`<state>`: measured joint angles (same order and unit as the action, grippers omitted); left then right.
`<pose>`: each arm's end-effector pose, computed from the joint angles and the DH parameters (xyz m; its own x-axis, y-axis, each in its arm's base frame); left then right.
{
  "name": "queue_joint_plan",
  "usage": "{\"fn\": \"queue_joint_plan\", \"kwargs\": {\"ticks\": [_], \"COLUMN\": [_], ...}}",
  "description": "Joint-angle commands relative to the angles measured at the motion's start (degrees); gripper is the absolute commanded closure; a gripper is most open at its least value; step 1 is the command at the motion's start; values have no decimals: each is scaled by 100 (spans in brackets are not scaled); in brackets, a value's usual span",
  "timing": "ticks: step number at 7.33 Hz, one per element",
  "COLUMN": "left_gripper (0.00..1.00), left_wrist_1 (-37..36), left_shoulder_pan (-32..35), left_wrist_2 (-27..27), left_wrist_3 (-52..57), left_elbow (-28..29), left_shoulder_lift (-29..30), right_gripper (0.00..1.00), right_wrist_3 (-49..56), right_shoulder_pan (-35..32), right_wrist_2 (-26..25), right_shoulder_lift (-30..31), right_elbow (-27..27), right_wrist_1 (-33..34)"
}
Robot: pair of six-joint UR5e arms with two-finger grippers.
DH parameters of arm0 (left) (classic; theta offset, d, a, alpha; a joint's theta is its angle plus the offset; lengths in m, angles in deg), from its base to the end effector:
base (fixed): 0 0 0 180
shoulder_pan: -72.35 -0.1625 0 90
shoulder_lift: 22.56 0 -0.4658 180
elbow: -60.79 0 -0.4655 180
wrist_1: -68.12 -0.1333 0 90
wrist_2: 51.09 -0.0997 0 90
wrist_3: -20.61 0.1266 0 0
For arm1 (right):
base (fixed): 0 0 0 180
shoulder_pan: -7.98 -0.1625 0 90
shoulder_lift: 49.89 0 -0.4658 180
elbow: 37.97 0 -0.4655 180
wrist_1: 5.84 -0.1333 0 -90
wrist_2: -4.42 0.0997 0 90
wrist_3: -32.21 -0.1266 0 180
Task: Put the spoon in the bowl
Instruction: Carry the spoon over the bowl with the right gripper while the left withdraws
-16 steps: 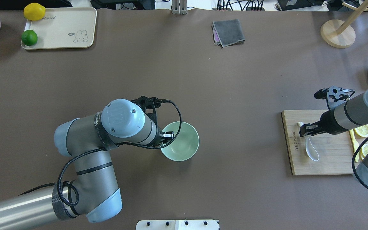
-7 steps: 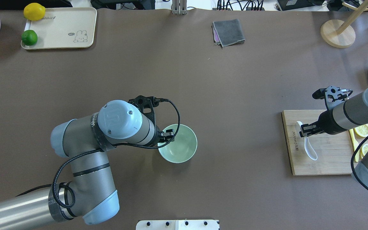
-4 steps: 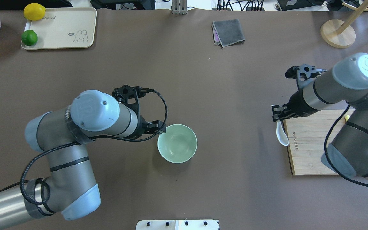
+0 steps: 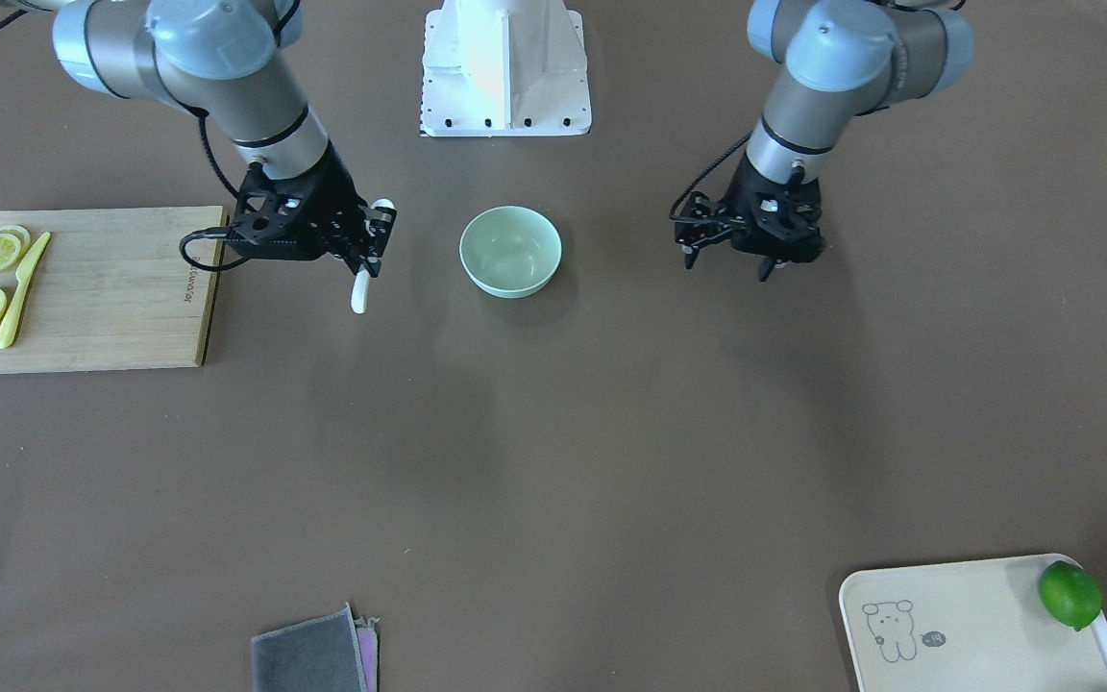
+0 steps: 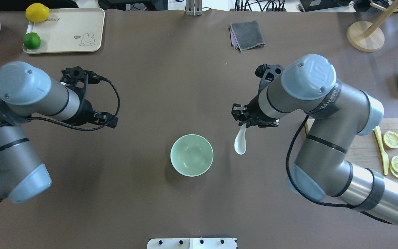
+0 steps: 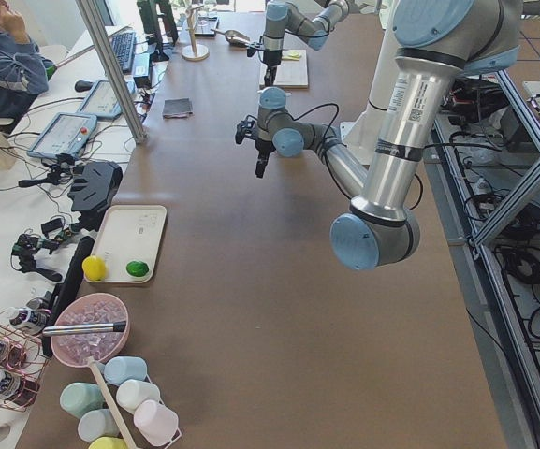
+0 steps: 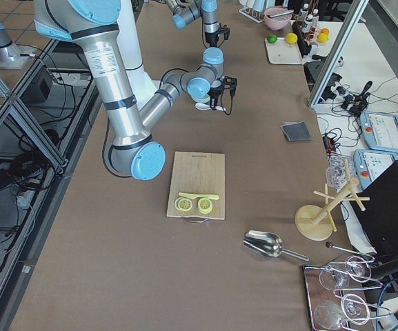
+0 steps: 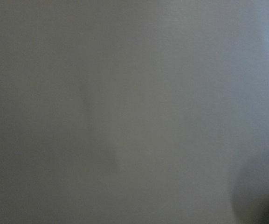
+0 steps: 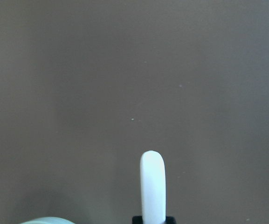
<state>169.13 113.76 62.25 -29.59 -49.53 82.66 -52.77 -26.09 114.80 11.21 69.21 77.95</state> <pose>0.4355 -0.4950 0.3489 0.6469 0.2131 -0.7322 -0.0293 0.9664 0.2554 -0.5323 -0.4677 0.2287 0.5307 0.2599 0.8067 -0.2515 0.9573 -0.1430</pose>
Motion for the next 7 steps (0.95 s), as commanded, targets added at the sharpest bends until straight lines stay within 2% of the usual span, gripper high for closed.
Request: {"fn": "queue_joint_plan", "kwargs": {"ticks": [1,2,3,5,6,7], "left_gripper": [3,3,3,3,3,3], "left_wrist_1": [418,446,446,446,446,446], "left_shoulder_pan": [988,1279,1404,1414,1414,1440], "left_wrist_2": [756,951,1049,1067,1067,1067], "left_wrist_3": [1419,1851,1985,1961,1969,1987], "left_elbow": [123,185,229,230,230,273], "left_shoulder_lift": [-824,-1002,-1047,-1047,-1047,-1047], "right_gripper": [100,100,100,99,1,0], "right_wrist_3": [-1201,-1309,-1354,-1319,-1284,-1197], "right_shoulder_pan": [530,724,848,972,963,815], "right_wrist_2": [-856,-1112,-1245,-1501,-1510,-1432], "right_shoulder_lift": [-964,-1159,-1170,-1179,-1170,-1135], "right_elbow": [-783,-1048,-1068,-1182,-1182,-1121], "right_wrist_1": [16,15,15,7,7,15]}}
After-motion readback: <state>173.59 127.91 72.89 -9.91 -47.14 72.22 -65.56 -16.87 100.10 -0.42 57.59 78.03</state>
